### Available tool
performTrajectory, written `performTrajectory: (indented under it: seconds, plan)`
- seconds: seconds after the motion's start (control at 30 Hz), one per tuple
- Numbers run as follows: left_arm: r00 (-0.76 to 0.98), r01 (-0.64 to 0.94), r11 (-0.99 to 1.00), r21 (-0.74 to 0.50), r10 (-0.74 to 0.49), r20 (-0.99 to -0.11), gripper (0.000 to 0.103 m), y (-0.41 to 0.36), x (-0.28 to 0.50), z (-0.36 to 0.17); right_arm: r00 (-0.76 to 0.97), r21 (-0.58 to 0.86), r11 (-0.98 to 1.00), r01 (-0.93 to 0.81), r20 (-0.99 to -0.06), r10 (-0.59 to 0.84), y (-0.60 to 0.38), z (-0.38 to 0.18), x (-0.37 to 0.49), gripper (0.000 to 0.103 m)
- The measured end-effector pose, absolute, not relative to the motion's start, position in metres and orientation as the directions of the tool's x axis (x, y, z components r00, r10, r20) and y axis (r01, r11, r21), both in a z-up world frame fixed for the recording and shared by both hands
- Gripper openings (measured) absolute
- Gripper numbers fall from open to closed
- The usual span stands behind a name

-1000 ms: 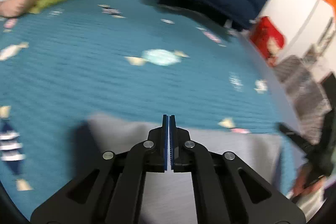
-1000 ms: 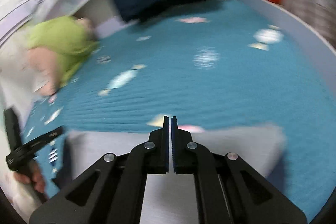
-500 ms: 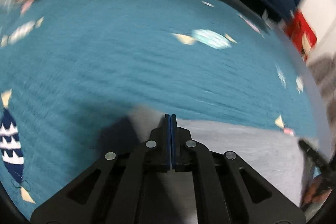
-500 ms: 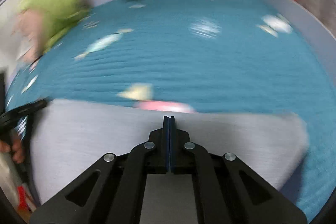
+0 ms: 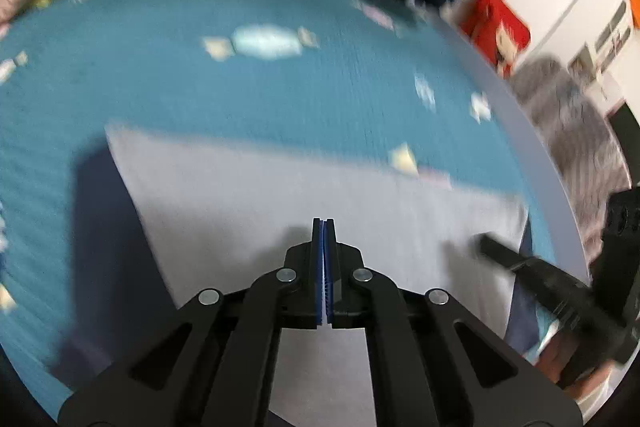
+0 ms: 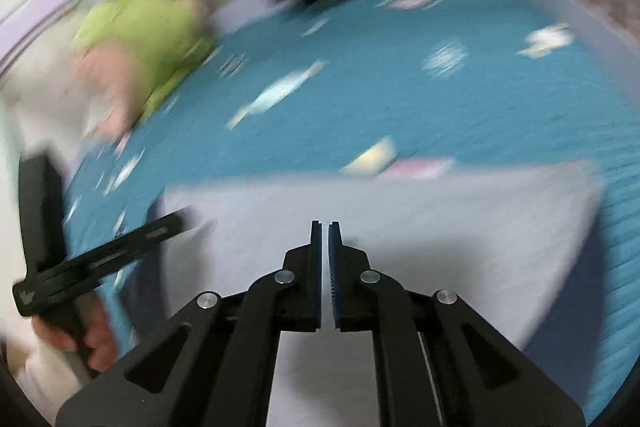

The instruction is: Fold large clothes

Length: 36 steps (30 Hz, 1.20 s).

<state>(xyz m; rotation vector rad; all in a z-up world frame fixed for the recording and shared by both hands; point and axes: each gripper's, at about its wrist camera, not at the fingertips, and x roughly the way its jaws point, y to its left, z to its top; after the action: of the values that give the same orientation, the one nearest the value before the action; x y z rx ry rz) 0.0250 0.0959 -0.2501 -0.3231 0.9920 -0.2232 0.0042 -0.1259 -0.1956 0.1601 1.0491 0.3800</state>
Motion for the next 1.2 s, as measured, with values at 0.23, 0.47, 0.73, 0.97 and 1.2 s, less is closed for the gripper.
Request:
performTrajectory:
  seconds: [0.23,0.47,0.73,0.97,1.2]
  plan:
    - [0.505,-0.043,0.966,-0.257,-0.2,-0.839,0.002,0.141,-0.024,-0.268,0.457,0.184,0.973,-0.143,-0.859,0.23,-0.181,-0.205,-0.03,0.0]
    - [0.487,-0.156,0.975,-0.16,-0.065,-0.871,0.003,0.176,-0.054,-0.24,0.466,0.168,0.985,0.024,-0.874,0.138,-0.227,-0.178,-0.053,0.006]
    - [0.441,-0.028,0.983,-0.18,-0.15,-0.885,0.003,0.129,-0.06,-0.238,0.291,0.313,0.933,-0.176,-0.889,0.353,-0.15,-0.185,-0.044,0.006]
    - [0.341,0.011,0.995,-0.103,-0.101,-0.935,0.002,0.12,-0.075,-0.267,0.204,0.334,0.942,-0.043,-0.92,0.335,-0.195,-0.201,-0.06,0.0]
    - [0.333,0.003,0.996,-0.086,-0.082,-0.939,0.002,0.117,-0.082,-0.268,0.22,0.344,0.938,0.038,-0.919,0.328,-0.22,-0.206,-0.077,0.0]
